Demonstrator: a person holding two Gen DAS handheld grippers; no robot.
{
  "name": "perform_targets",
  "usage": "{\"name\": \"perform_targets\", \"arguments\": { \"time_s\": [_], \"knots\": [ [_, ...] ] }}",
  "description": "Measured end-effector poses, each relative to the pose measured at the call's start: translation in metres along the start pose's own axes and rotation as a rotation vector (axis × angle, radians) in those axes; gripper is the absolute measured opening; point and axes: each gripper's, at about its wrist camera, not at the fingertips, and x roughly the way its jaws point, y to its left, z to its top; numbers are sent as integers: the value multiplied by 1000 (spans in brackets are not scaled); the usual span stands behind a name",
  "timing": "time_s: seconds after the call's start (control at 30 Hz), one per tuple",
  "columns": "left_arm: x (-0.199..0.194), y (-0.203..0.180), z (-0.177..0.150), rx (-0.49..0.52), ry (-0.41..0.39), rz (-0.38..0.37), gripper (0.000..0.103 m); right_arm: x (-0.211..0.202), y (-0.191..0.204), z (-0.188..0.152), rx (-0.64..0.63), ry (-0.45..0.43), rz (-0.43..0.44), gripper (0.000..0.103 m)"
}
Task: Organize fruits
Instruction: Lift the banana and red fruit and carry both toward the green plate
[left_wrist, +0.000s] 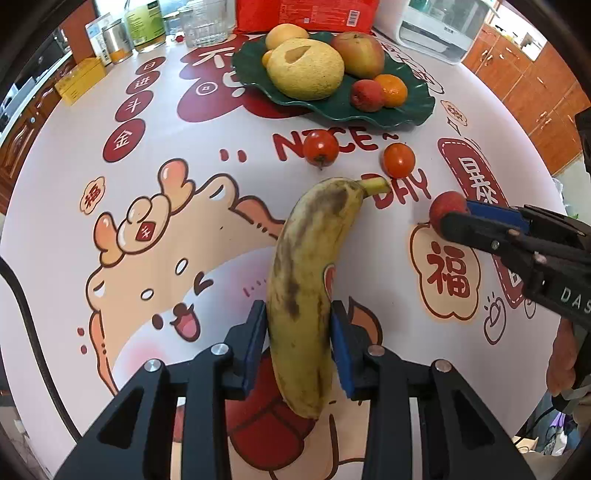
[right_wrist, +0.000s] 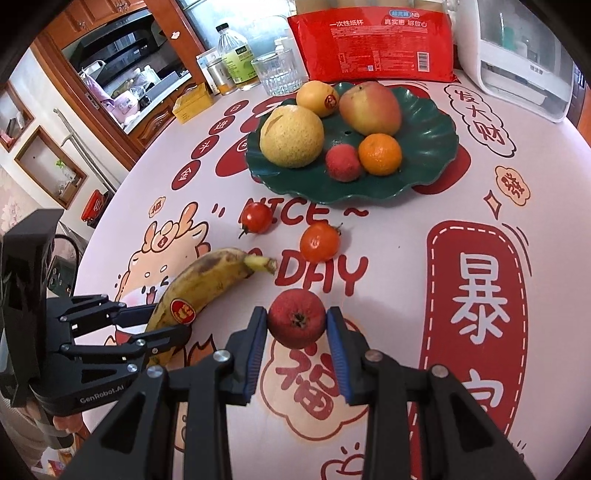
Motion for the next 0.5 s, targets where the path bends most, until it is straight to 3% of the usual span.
{"name": "perform_targets", "arguments": {
  "time_s": [0.5],
  "knots": [
    [12,-14,27,30,4,50,37,1,1,-2,0,2,22,33]
  ]
}}
